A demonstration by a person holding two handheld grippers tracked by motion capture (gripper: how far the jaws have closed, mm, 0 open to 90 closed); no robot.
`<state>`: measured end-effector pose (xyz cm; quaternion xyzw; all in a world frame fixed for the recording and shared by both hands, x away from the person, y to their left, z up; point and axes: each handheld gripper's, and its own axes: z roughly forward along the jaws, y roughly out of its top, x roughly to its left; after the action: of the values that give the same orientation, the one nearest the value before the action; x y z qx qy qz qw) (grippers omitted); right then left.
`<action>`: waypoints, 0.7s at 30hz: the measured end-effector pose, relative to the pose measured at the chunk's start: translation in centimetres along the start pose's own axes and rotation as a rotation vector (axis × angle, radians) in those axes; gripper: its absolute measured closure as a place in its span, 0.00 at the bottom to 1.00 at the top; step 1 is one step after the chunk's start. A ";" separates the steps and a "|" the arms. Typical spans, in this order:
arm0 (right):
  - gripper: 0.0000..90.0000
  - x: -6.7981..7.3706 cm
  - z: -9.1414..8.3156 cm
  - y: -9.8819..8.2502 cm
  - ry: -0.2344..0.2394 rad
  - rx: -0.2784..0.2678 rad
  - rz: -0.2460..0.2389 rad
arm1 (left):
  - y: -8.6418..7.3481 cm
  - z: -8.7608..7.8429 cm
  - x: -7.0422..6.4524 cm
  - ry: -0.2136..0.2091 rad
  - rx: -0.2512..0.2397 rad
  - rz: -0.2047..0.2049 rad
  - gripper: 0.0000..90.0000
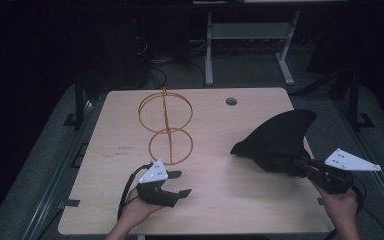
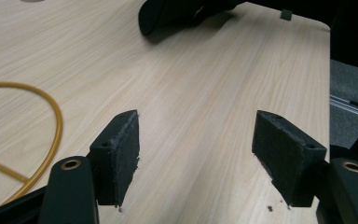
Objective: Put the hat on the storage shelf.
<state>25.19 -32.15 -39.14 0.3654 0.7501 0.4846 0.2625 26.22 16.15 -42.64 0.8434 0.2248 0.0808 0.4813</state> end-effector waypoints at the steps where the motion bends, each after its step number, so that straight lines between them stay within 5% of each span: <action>1: 0.95 -0.1 0.1 0.6 0.009 -0.005 -0.001 | -0.2 0.0 0.1 0.007 0.002 -0.009 0.35; 21: 0.95 -1.1 0.3 4.6 0.082 -0.050 0.016 | -1.2 -0.5 0.7 0.034 -0.023 -0.018 0.34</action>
<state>27.44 -31.66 -35.00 0.3447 0.7449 0.5199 0.2367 26.30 17.31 -43.43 0.8344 0.2395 0.0933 0.4876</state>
